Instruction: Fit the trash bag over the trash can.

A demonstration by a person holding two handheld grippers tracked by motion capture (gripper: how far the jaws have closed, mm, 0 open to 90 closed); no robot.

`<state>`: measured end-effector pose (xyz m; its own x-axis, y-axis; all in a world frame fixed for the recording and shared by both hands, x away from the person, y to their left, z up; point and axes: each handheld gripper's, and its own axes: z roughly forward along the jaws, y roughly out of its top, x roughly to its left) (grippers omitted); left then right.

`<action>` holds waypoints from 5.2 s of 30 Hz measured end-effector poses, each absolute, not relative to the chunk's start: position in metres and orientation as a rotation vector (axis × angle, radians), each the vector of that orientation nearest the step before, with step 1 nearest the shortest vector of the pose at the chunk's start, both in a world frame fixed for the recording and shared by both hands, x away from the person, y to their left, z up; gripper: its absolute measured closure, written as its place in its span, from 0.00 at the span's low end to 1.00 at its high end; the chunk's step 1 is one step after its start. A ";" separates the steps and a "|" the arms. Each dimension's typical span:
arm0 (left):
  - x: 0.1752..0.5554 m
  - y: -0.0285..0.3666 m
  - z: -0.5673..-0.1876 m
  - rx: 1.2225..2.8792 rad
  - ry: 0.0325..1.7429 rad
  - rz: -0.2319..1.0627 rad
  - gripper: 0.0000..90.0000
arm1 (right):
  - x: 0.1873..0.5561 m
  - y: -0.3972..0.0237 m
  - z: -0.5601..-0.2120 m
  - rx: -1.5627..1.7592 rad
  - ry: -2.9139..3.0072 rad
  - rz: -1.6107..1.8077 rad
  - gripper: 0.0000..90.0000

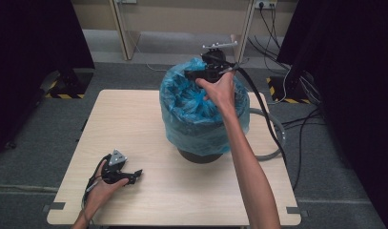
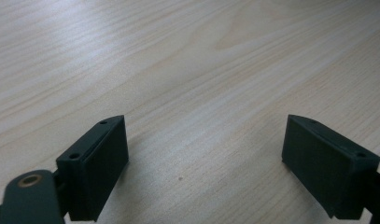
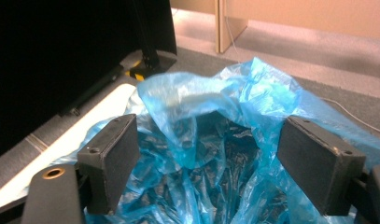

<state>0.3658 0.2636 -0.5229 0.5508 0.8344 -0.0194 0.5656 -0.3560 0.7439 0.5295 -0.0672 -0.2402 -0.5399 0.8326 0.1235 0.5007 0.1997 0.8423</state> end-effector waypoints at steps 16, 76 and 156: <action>0.366 0.264 -0.523 2.066 1.124 0.478 0.15 | 0.537 -0.067 -0.231 1.279 2.062 1.213 0.24; 0.366 0.264 -0.523 2.065 1.125 0.478 0.15 | 0.511 -0.153 -0.236 1.279 2.092 1.083 0.24; 0.366 0.264 -0.523 2.059 1.136 0.483 0.15 | 0.446 -0.316 -0.382 1.491 1.772 1.102 0.21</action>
